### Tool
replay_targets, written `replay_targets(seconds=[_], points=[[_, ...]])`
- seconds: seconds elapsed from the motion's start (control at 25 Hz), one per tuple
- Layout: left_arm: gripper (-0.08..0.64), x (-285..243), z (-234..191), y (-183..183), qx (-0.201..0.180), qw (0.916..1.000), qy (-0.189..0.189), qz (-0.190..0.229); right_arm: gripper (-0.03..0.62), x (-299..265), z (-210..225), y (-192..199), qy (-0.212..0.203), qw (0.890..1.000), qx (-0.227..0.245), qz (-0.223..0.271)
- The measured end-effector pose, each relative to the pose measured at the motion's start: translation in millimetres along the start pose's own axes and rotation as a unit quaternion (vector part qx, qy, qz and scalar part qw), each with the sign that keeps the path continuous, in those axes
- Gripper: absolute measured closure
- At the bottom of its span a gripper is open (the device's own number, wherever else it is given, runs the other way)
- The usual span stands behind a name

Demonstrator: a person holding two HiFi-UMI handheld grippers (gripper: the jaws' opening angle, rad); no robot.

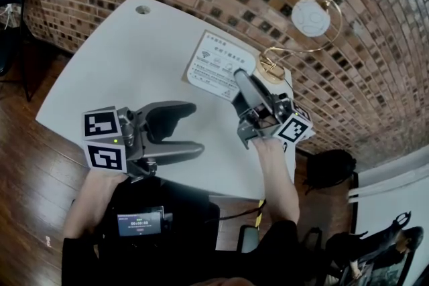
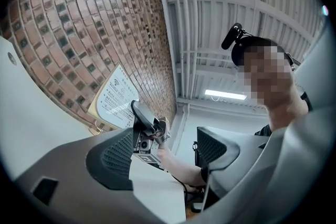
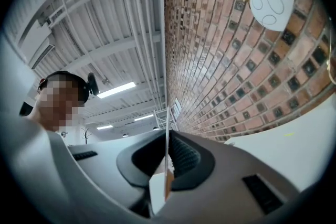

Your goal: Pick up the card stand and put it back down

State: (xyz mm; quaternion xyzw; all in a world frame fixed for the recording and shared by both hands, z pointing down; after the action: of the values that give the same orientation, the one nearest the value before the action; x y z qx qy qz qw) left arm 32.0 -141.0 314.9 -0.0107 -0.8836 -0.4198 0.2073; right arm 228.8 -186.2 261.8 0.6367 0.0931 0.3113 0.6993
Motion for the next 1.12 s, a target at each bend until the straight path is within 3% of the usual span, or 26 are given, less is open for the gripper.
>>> replay_targets(seconds=[0.56, 1.12], points=[[0.187, 1.7, -35.2, -8.3, 0.023, 0.9996, -0.014, 0.010, 0.571, 5.8, 92.5, -3.8, 0.066, 0.997, 0.024, -0.024], [0.187, 7.8, -55.9, -25.5, 0.041, 0.9982, -0.013, 0.042, 0.571, -9.4, 218.4, 31.2, 0.132, 0.988, 0.016, -0.079]])
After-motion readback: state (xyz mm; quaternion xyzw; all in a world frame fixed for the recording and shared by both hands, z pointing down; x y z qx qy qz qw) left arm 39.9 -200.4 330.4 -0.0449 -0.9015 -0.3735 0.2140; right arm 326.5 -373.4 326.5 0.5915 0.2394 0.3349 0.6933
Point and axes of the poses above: the fingertips, and each gripper's own axes: x backward along the fingers, z to its right, y out of its underside, the point moved 6 cm from there along x, backward along the fingers, and after that the axes turned 11 degrees about x, right-handed, at the moved point
